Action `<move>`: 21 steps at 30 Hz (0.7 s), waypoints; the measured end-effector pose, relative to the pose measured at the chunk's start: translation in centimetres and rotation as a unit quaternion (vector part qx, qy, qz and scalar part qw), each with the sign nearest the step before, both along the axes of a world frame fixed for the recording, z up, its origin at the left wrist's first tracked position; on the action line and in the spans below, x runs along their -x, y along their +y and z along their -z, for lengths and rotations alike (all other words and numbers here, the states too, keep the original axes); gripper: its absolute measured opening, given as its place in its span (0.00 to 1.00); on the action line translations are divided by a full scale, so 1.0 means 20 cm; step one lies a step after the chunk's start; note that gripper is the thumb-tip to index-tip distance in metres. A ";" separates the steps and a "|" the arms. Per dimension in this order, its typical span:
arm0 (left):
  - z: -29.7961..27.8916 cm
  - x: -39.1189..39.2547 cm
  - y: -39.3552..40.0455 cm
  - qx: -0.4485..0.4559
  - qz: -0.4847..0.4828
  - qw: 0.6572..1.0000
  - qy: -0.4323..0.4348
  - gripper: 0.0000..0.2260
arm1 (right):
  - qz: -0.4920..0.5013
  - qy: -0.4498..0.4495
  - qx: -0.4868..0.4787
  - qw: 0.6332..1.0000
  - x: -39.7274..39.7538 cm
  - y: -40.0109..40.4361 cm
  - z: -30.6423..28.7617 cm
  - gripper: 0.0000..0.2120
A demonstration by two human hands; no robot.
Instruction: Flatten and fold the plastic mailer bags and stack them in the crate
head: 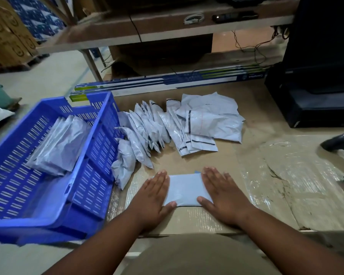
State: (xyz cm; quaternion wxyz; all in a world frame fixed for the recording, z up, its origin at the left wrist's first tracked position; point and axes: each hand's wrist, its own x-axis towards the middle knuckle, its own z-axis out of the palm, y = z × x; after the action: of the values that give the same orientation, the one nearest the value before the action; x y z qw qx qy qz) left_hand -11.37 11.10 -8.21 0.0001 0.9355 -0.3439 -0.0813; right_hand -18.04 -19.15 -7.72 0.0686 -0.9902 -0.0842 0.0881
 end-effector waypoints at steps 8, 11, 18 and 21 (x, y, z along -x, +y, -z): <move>-0.27 -0.02 -0.08 0.027 -0.052 0.997 0.051 0.38 | 0.042 0.012 -0.038 0.998 0.08 -0.19 -0.06 0.42; -0.37 -0.10 -0.28 0.037 -0.011 0.997 0.074 0.41 | 0.046 -0.016 -0.105 0.993 0.09 -0.20 -0.06 0.34; -0.44 -0.31 -0.54 -0.070 -0.069 0.981 0.168 0.42 | 0.043 -0.100 -0.200 0.974 0.14 -0.21 -0.09 0.20; -0.49 -0.34 -0.55 -0.054 -0.082 0.975 0.200 0.24 | 0.040 -0.153 -0.214 0.964 0.16 -0.21 -0.13 0.13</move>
State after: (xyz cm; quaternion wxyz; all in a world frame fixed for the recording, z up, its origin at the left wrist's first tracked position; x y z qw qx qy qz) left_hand -4.55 0.05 1.67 0.0255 0.9238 -0.2543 -0.2851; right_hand -21.18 -23.34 -5.15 0.2682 -0.9568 -0.0712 -0.0871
